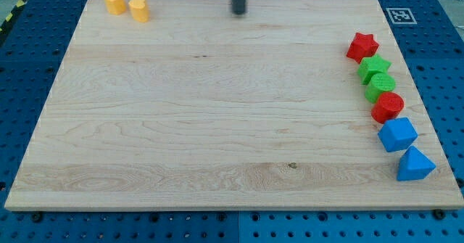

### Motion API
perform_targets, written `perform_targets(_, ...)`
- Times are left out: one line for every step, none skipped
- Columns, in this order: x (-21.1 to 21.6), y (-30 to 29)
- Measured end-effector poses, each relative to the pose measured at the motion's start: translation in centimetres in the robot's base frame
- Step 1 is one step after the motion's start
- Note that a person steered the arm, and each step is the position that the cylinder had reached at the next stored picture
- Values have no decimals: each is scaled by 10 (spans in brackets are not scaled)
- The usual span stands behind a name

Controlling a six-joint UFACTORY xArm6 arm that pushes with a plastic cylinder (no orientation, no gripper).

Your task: Push the blue triangle towards the top center

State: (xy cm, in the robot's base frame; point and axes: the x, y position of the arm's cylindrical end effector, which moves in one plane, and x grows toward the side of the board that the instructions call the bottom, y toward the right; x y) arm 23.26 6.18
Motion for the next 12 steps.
perform_targets(14,106)
perform_targets(73,194)
perform_targets(162,261)
perform_targets(260,274)
perform_targets(325,265)
perform_targets(330,265)
perform_targets(340,262)
perform_targets(345,239)
perform_targets(345,211)
perform_targets(346,182)
perform_targets(346,160)
perform_targets(350,150)
